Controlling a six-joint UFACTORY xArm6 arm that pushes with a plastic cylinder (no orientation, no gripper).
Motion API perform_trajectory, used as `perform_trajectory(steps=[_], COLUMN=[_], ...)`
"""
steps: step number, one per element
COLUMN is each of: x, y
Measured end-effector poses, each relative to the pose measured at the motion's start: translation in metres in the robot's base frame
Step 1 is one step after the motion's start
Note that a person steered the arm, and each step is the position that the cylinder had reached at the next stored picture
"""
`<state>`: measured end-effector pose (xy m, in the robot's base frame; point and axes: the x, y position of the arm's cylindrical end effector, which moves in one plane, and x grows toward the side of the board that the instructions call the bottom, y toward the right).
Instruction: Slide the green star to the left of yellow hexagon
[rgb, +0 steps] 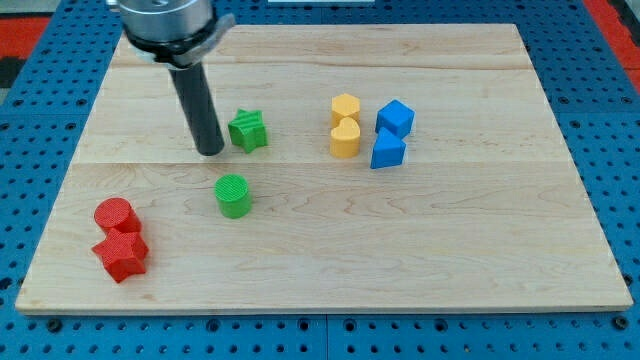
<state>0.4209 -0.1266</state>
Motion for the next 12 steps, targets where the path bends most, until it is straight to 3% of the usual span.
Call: perform_trajectory(steps=[3, 5, 8, 10, 11, 12], x=[-0.023, -0.024, -0.062, -0.035, -0.042, -0.091], y=[0.04, 0.042, 0.028, 0.1, 0.1, 0.053])
